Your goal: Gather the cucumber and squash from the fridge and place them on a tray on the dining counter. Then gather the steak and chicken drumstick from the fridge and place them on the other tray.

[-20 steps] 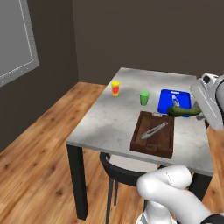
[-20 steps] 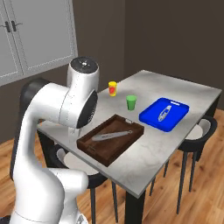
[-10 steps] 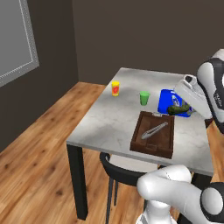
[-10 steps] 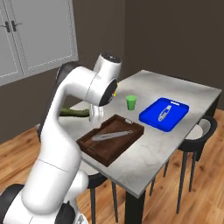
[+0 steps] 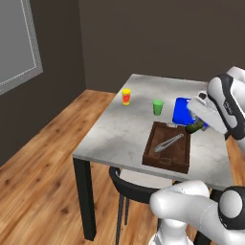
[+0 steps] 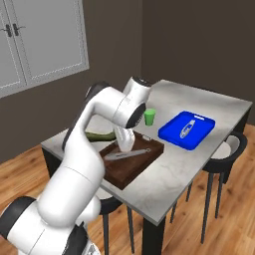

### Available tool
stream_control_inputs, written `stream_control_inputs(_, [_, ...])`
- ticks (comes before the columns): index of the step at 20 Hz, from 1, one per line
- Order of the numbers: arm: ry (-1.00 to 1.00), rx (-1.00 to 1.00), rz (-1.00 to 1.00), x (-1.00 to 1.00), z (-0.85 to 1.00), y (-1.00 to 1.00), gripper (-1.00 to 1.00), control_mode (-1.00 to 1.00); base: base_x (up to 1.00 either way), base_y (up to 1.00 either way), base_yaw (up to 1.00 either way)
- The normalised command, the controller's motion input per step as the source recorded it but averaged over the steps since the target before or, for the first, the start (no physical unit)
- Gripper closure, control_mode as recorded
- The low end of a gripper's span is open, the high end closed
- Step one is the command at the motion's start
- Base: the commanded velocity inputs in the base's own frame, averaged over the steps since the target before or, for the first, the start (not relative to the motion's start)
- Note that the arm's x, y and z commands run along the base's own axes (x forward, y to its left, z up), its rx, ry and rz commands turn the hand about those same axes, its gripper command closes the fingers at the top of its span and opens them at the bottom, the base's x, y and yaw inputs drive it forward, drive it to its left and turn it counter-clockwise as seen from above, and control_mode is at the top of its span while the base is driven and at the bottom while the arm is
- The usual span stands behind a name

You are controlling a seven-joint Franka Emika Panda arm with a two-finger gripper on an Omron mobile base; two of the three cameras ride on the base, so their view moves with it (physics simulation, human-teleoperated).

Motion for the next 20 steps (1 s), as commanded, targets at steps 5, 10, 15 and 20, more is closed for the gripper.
stream_control_inputs(5, [-0.10, -0.02, -0.15, 0.17, -0.59, -0.01, 1.00, -1.00, 0.00, 0.00, 0.00])
stream_control_inputs(10, [-0.08, -0.03, -0.17, 0.18, -0.48, 0.00, 1.00, -1.00, 0.00, 0.00, 0.00])
stream_control_inputs(15, [0.00, -0.02, -0.11, 0.31, -0.18, 0.00, 1.00, -1.00, 0.00, 0.00, 0.00])
stream_control_inputs(20, [0.00, 0.00, -0.04, 0.36, -0.07, -0.27, 1.00, -1.00, 0.00, 0.00, 0.00])
